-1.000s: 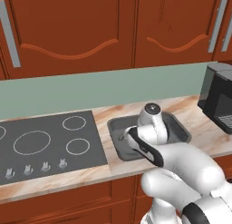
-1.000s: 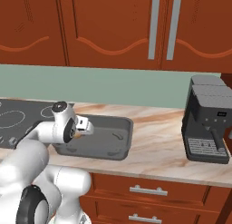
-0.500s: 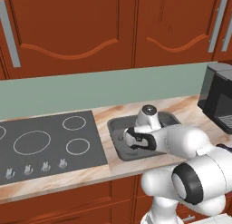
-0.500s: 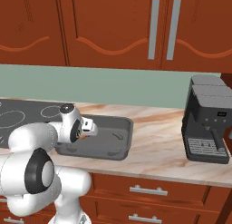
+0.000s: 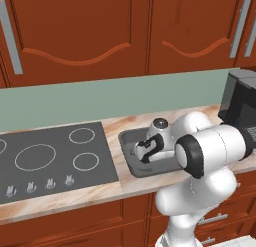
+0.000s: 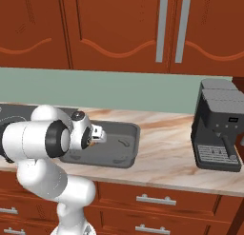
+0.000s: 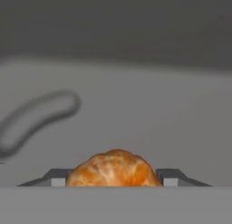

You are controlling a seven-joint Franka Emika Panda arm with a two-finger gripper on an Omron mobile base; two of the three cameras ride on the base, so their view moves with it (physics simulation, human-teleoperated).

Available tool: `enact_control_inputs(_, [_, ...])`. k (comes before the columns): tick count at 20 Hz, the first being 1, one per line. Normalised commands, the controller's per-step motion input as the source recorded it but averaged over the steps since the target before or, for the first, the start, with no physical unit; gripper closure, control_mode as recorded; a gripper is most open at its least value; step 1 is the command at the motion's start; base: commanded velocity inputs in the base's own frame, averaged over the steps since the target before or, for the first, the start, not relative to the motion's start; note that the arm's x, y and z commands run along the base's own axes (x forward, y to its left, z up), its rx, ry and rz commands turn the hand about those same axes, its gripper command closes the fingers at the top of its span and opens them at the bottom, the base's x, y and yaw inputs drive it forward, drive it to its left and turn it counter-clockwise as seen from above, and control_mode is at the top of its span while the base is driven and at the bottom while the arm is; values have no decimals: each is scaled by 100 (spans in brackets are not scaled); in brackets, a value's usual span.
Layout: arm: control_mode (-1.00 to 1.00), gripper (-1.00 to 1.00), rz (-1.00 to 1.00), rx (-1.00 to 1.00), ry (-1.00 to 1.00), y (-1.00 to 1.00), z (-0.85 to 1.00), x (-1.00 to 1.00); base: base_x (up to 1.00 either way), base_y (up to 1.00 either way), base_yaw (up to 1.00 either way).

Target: Pick the peach and tangerine from the fridge and place them inside the tupperware on the counter.

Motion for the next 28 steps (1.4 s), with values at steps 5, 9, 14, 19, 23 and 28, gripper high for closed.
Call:
enact_control_inputs(5, [-100,-100,2,0,0,0,-7,25,0,0,0])
enact_control_inputs(9, [-100,-100,0,0,0,0,15,-18,0,0,0])
enact_control_inputs(14, [-100,-100,0,0,0,-2,35,-36,0,0,0])
enact_control_inputs(19, [-100,-100,0,1,0,-26,46,-82,0,0,0])
enact_control_inputs(23, [-100,-100,0,2,0,-40,57,-100,0,0,0])
enact_control_inputs(28, [-100,-100,0,0,-3,-23,91,-89,0,0,0])
